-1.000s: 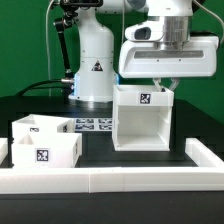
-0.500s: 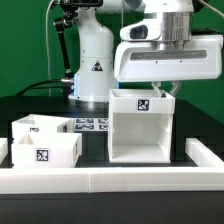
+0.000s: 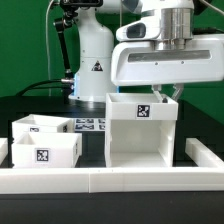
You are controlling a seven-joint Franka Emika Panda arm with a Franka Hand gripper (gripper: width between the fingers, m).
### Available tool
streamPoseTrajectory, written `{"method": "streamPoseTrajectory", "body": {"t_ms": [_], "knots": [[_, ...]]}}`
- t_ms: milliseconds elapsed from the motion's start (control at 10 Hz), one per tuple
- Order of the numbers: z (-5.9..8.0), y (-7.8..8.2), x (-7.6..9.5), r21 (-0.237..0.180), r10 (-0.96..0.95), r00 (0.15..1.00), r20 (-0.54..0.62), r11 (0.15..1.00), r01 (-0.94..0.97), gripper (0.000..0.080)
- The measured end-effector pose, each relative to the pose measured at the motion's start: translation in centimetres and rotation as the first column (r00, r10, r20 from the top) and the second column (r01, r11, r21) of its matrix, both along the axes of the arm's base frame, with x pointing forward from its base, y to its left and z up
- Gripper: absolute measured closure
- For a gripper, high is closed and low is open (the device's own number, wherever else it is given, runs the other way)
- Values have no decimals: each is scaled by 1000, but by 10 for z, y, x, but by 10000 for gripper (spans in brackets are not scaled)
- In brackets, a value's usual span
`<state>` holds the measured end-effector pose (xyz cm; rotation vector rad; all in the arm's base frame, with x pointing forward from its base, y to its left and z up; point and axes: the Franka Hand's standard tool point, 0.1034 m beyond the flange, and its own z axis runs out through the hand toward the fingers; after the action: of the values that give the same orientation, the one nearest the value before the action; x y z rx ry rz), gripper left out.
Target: Assemble drawer
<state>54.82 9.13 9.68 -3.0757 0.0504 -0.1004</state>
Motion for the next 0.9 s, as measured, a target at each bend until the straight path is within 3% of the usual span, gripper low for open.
{"method": "streamPoseTrajectory", "body": {"t_ms": [500, 900], "knots": [[0, 0, 0, 1, -11, 1000, 1, 1000, 11, 762], [0, 8, 5, 25, -294, 956, -13, 955, 295, 762]]}}
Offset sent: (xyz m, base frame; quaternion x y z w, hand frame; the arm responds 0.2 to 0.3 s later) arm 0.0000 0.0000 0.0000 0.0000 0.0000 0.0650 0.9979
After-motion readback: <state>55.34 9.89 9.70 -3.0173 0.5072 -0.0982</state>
